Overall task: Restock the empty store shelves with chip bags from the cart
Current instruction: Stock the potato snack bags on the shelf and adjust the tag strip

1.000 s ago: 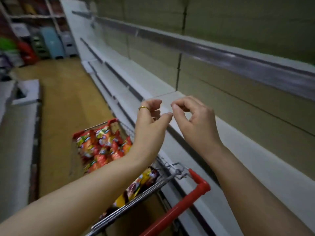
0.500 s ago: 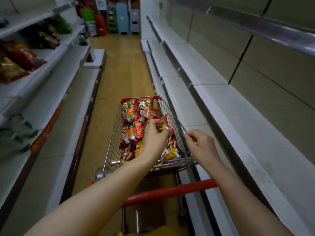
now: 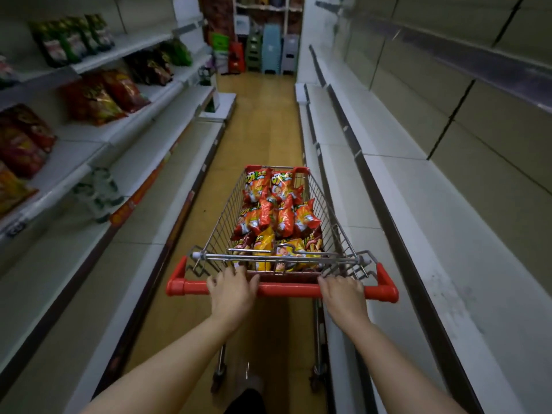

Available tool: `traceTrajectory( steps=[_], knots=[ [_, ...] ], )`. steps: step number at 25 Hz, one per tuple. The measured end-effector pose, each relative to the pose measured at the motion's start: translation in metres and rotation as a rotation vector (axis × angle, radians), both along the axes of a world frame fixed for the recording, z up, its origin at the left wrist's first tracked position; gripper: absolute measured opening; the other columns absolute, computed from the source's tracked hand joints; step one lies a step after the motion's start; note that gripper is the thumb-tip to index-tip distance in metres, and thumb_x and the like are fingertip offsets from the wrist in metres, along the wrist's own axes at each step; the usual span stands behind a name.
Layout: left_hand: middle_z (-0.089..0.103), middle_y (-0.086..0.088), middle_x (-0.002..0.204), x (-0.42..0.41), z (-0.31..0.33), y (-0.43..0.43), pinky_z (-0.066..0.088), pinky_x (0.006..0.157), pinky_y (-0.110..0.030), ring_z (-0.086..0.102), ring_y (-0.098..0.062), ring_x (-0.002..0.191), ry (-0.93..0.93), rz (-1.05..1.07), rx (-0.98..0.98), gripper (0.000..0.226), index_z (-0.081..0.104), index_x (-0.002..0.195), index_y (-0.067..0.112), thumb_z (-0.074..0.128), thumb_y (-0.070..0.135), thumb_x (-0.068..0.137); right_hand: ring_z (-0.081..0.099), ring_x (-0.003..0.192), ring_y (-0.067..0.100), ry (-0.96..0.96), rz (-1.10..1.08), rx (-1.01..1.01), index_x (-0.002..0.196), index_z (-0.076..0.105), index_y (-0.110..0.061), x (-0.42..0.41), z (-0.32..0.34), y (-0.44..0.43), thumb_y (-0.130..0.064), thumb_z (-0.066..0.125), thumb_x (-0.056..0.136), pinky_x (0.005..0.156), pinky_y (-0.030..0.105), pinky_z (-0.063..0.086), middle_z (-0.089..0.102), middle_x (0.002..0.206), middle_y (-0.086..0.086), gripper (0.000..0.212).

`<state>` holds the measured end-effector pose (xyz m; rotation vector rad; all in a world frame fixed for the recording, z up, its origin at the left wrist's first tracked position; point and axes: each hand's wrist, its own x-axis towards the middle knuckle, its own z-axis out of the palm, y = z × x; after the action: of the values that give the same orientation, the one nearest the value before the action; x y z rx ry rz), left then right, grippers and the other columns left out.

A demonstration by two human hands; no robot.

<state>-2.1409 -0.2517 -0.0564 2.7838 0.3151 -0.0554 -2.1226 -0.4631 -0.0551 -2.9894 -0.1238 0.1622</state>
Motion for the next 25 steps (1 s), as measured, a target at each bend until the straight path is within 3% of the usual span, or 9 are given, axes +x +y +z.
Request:
traceTrajectory(
  steps=[3, 11, 25],
  knots=[
    [0.05, 0.001, 0.127, 0.001, -0.007, 0.01, 0.014, 0.112, -0.047, 0.038, -0.021, 0.125, 0.096, -0.056, 0.019, 0.057, 0.056, 0.121, 0.024, 0.025, 0.061, 0.092, 0.047, 0.114, 0.018, 0.037, 0.02, 0.049, 0.112, 0.058, -0.021, 0.0, -0.005, -0.003, -0.057, 0.022, 0.095, 0.104, 0.036, 0.027, 0.057, 0.113, -0.002, 0.053],
    [0.045, -0.003, 0.132, 0.052, 0.0, 0.021, 0.009, 0.112, -0.052, 0.032, -0.028, 0.129, 0.257, -0.148, 0.005, 0.06, 0.054, 0.125, 0.024, 0.027, 0.065, 0.09, 0.043, 0.117, 0.019, 0.043, 0.039, 0.01, 0.113, 0.056, -0.02, 0.045, -0.01, -0.002, -0.058, 0.02, 0.094, 0.103, 0.037, 0.026, 0.054, 0.12, 0.0, 0.056],
    [0.042, -0.004, 0.134, 0.241, 0.001, 0.038, 0.008, 0.113, -0.055, 0.029, -0.031, 0.132, 0.26, -0.235, 0.004, 0.058, 0.054, 0.12, 0.021, 0.03, 0.064, 0.09, 0.044, 0.115, 0.019, 0.089, -0.007, 0.034, 0.111, 0.055, -0.021, 0.229, -0.007, 0.014, -0.056, 0.024, 0.095, 0.104, 0.037, 0.024, 0.054, 0.116, -0.001, 0.05]
  ],
)
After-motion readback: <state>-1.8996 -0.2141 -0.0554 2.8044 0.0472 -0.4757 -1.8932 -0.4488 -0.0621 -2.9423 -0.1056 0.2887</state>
